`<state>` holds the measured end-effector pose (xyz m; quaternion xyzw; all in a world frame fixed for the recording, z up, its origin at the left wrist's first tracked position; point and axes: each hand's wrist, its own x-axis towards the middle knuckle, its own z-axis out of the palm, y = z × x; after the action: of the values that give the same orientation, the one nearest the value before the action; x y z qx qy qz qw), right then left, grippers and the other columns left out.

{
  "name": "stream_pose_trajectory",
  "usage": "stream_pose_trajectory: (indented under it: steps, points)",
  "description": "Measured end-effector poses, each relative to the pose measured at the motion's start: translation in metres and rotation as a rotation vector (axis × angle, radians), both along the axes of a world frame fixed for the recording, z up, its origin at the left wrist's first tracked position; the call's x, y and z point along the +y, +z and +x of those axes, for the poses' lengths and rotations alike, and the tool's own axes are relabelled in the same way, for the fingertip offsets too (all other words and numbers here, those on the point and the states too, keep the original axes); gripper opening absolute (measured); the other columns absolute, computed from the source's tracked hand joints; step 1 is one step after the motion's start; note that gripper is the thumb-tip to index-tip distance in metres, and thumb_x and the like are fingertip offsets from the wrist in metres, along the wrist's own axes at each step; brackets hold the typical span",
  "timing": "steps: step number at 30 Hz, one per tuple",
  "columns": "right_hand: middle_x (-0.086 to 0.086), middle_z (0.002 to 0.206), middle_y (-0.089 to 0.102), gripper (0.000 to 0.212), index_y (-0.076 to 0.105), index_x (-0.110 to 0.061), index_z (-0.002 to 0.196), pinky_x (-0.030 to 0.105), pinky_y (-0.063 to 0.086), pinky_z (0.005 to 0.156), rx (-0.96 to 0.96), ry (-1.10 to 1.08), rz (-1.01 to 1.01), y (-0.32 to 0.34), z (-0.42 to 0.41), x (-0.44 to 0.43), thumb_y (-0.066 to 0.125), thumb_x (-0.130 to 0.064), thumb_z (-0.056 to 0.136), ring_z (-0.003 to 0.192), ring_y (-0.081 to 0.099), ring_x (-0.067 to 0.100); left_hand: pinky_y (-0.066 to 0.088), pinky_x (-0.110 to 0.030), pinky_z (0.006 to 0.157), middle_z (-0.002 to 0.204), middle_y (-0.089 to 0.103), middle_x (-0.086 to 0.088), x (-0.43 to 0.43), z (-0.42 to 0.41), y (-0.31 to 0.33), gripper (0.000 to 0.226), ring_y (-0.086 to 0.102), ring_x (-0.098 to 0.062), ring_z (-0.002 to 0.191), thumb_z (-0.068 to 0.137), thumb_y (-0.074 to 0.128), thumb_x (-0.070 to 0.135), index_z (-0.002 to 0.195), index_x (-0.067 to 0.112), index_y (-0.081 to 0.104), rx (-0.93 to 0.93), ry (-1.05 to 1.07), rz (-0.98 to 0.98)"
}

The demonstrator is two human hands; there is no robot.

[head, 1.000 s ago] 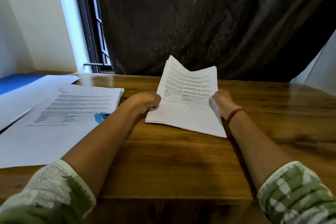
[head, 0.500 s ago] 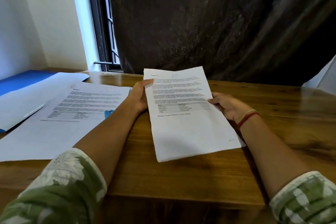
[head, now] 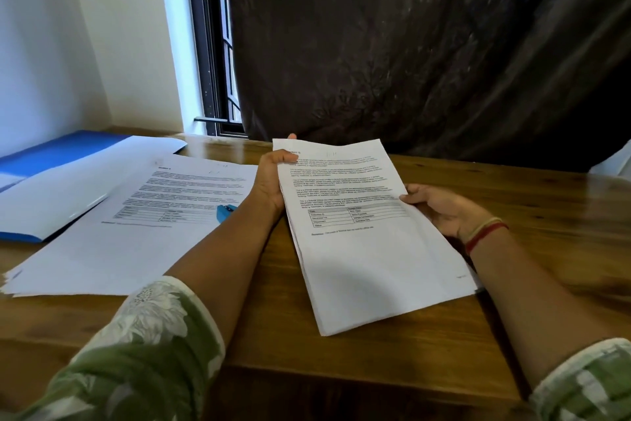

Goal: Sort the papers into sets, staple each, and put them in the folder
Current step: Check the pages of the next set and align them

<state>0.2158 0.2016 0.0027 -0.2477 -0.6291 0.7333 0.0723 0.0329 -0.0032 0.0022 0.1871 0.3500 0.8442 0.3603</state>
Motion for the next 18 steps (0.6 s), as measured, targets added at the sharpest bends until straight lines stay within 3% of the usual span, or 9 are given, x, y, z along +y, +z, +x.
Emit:
stream_pose_trajectory:
  steps: [3,7,11,13,16,18]
  points:
    - [0.01,0.097,0.073,0.023,0.06,-0.007,0.118,0.034,0.061,0.068,-0.045,0.007,0.015,0.0008,-0.0004,-0.0002,0.049,-0.008,0.097,0.076,0.073,0.022,0.049,-0.044,0.083,0.115,0.059,-0.018,0.0026,-0.0015,-0.0017,0.051,0.059,-0.034,0.098,0.087,0.035,-0.001,0.127,0.026,0.05,0.007,0.02,0.001]
    - [0.01,0.097,0.072,0.02,0.06,-0.011,0.112,0.036,0.06,0.067,-0.067,0.019,0.036,0.0012,-0.0023,-0.0022,0.046,-0.005,0.098,0.073,0.073,0.021,0.051,-0.043,0.082,0.122,0.059,-0.016,0.0027,0.0005,-0.0025,0.05,0.06,-0.033,0.102,0.09,0.032,-0.004,0.128,0.024,0.048,0.027,0.03,-0.005]
    - [0.009,0.098,0.071,0.021,0.061,-0.01,0.111,0.035,0.06,0.067,-0.079,0.004,0.074,0.0002,-0.0034,-0.0018,0.047,-0.003,0.098,0.075,0.072,0.021,0.055,-0.035,0.067,0.111,0.064,-0.015,0.0018,0.0017,-0.0014,0.032,0.064,-0.03,0.088,0.093,0.047,0.014,0.124,0.016,0.051,-0.07,0.074,-0.06]
    - [0.009,0.101,0.071,0.022,0.06,-0.009,0.115,0.035,0.059,0.068,-0.091,-0.015,0.107,-0.0006,-0.0045,-0.0012,0.048,-0.003,0.097,0.079,0.07,0.022,0.056,-0.032,0.064,0.107,0.067,-0.013,0.0011,0.004,-0.0004,0.038,0.066,-0.028,0.083,0.093,0.055,0.027,0.127,0.009,0.053,-0.066,0.097,-0.156]
    - [0.01,0.102,0.073,0.021,0.062,-0.01,0.115,0.038,0.06,0.074,-0.12,-0.018,0.121,-0.0001,-0.0036,-0.0013,0.055,-0.009,0.095,0.083,0.071,0.025,0.058,-0.039,0.077,0.118,0.068,-0.011,0.0025,0.0045,-0.0008,0.045,0.066,-0.032,0.103,0.097,0.052,0.029,0.138,0.013,0.048,-0.043,0.146,-0.232]
    - [0.011,0.104,0.073,0.019,0.062,-0.011,0.112,0.041,0.058,0.081,-0.129,-0.007,0.108,0.0015,-0.0023,-0.0025,0.06,-0.013,0.093,0.087,0.071,0.026,0.059,-0.037,0.075,0.122,0.066,-0.011,0.0015,0.0079,0.001,0.042,0.067,-0.03,0.102,0.1,0.048,0.028,0.139,0.012,0.048,-0.036,0.159,-0.261]
